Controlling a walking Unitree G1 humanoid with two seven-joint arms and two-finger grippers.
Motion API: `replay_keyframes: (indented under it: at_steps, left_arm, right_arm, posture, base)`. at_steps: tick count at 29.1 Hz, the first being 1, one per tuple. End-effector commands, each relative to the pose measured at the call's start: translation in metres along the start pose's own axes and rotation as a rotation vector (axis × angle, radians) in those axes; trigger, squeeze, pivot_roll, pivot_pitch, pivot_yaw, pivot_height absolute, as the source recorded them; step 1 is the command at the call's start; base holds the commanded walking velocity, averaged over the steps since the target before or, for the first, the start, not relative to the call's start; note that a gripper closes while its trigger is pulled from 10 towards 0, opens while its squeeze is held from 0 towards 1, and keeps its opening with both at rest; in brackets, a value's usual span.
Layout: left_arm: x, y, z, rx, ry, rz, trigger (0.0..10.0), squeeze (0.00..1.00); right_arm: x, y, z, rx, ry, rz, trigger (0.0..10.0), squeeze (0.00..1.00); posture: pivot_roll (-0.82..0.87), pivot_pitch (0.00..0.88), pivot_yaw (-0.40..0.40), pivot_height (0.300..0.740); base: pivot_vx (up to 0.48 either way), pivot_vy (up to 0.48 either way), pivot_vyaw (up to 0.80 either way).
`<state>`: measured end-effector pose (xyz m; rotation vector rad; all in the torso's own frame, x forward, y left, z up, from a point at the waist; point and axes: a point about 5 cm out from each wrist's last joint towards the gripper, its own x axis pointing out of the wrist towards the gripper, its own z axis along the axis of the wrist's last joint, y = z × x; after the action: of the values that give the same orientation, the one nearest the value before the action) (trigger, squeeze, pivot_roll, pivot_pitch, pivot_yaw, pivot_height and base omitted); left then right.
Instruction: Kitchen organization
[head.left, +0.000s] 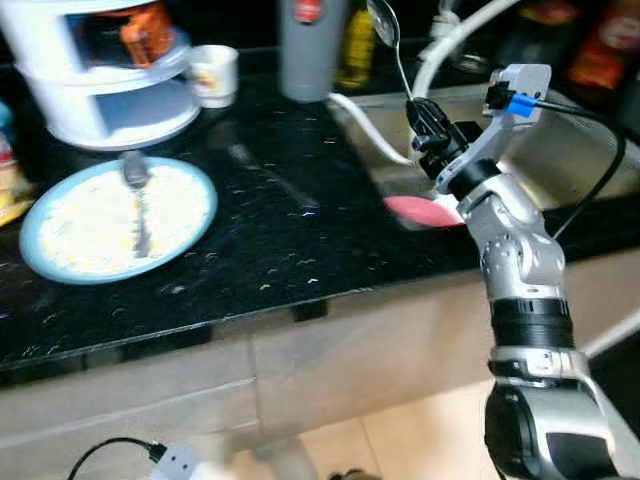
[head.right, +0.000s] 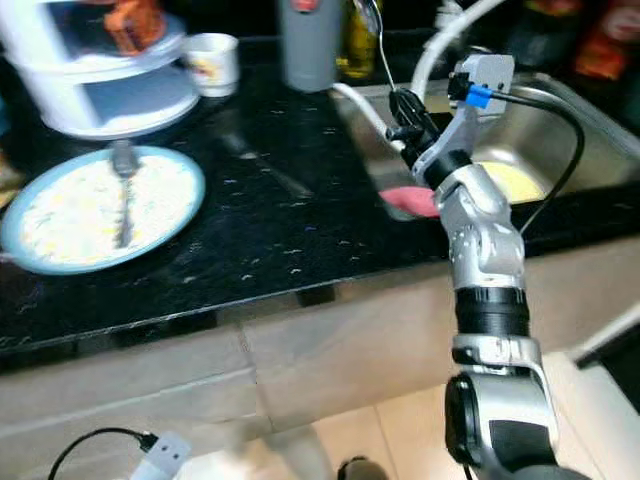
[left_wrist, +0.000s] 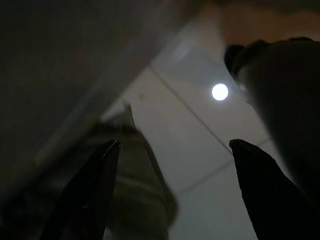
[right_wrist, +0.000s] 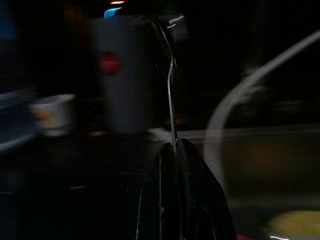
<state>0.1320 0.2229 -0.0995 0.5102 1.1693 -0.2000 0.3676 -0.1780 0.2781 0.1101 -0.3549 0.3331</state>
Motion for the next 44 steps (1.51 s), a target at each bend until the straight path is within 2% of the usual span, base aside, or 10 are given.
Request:
replay_keyframes:
  at_steps: [1, 11, 12, 16, 20, 28, 33, 37, 39, 44]
  left_arm:
    - [0.0, -0.001, -0.004, 0.01, 0.01, -0.009, 10.0, 0.0]
    - [0.0, -0.004, -0.001, 0.0, 0.005, -0.019, 10.0, 0.0]
    - [0.0, -0.006, -0.002, 0.002, 0.008, -0.023, 10.0, 0.0]
    - [0.0, -0.009, -0.005, 0.002, 0.013, -0.028, 10.0, 0.0]
    - [0.0, -0.01, -0.006, 0.001, 0.015, -0.03, 10.0, 0.0]
    - [-0.004, -0.023, -0.029, -0.02, 0.062, -0.052, 10.0, 0.0]
    - [-0.005, -0.024, -0.031, -0.023, 0.066, -0.053, 10.0, 0.0]
    - [-0.009, -0.029, -0.051, -0.036, 0.101, -0.06, 10.0, 0.0]
    - [-0.01, -0.03, -0.055, -0.038, 0.108, -0.062, 10.0, 0.0]
    - [-0.013, -0.028, -0.066, -0.033, 0.121, -0.061, 10.0, 0.0]
  right_arm:
    - [0.0, 0.003, 0.002, -0.031, 0.008, -0.004, 0.0, 0.0]
    - [0.007, 0.008, -0.011, -0.178, 0.103, -0.019, 0.0, 0.0]
    - [0.011, 0.008, -0.024, -0.274, 0.199, -0.032, 0.0, 0.0]
    - [0.018, 0.0, -0.04, -0.429, 0.361, -0.084, 0.0, 0.0]
    - [0.019, -0.006, -0.041, -0.478, 0.406, -0.107, 0.0, 0.0]
    - [0.023, -0.049, -0.016, -0.765, 0.572, -0.162, 0.0, 0.0]
    - [0.023, -0.055, -0.015, -0.79, 0.609, -0.166, 0.0, 0.0]
    - [0.019, -0.077, -0.002, -0.869, 0.697, -0.251, 0.0, 0.0]
    - [0.018, -0.079, -0.002, -0.881, 0.718, -0.251, 0.0, 0.0]
    - [0.024, -0.055, -0.033, -0.94, 0.822, -0.089, 0.0, 0.0]
  posture:
    - [0.03, 0.072, -0.025, 0.74]
    - [0.04, 0.076, -0.029, 0.74]
    - [0.04, 0.079, -0.03, 0.74]
    - [0.04, 0.091, -0.037, 0.74]
    - [0.04, 0.1, -0.043, 0.74]
    - [0.05, 0.162, -0.076, 0.74]
    - [0.05, 0.162, -0.076, 0.74]
    - [0.05, 0.234, -0.092, 0.74]
    - [0.05, 0.245, -0.09, 0.74]
    - [0.06, 0.27, -0.09, 0.74]
  base:
    - [0.0, 0.0, -0.8]
    - [0.0, 0.0, 0.0]
    - [0.0, 0.0, 0.0]
    - [0.0, 0.0, 0.0]
    - [0.0, 0.0, 0.0]
    - [0.0, 0.0, 0.0]
    - [0.0, 0.0, 0.0]
    - [0.0, 0.0, 0.0]
    - [0.0, 0.0, 0.0]
    - [0.0, 0.0, 0.0]
